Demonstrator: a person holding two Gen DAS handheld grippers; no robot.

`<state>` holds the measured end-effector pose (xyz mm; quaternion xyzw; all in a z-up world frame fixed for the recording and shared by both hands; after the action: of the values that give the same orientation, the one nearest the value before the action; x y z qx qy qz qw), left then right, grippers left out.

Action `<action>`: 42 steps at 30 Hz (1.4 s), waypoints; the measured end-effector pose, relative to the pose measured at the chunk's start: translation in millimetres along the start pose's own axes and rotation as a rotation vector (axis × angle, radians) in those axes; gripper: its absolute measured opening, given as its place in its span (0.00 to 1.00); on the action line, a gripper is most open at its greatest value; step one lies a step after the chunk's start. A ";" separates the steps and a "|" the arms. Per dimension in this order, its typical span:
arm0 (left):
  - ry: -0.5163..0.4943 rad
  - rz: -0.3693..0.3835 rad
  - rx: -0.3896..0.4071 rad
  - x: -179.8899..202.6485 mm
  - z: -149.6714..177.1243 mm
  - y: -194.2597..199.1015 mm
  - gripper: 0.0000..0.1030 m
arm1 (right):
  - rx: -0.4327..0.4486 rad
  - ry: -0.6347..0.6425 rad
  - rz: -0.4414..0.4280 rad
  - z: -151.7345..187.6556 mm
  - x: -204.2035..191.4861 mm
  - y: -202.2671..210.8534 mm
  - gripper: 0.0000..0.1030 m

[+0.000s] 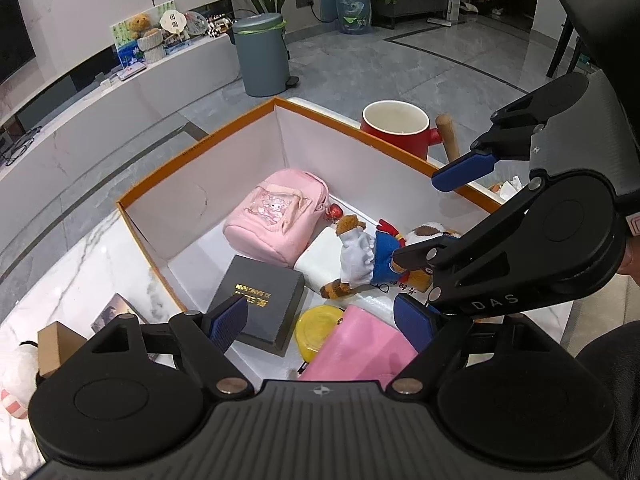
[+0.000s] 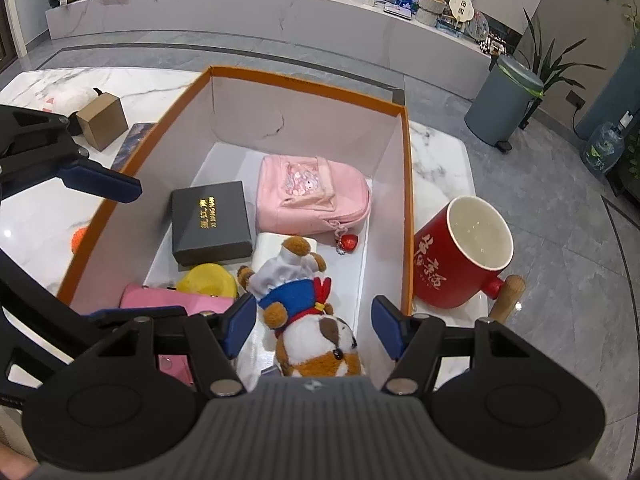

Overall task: Organize objects
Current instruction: 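Move both grippers back over the table toward the remaining items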

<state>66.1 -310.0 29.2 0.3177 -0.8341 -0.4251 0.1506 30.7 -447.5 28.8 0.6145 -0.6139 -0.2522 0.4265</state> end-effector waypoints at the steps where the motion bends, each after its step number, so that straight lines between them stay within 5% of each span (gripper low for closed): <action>1: -0.003 -0.002 0.005 -0.9 -0.1 2.5 0.94 | 0.003 0.003 0.001 -1.2 -1.1 2.3 0.64; 20: 0.014 -0.047 0.088 -38.5 15.2 50.9 0.95 | 0.096 0.069 0.016 -36.0 -42.1 41.7 0.64; 42: 0.139 -0.126 0.109 -127.3 85.6 99.1 0.98 | 0.151 0.182 -0.056 -82.4 -156.4 50.9 0.64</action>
<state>77.5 -130.5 60.6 0.4061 -0.8217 -0.3648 0.1635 53.4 -272.2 79.7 0.6822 -0.5724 -0.1602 0.4257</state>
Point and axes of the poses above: each gripper's, at about its wrist camera, not at the fingertips, and y roughly against the way its jaws point, x to its right, z to its underside, the point moved 1 cm from there along -y, roughly the way its jaws point, and after that the axes turned 6 degrees about y, right-handed, at the moved point
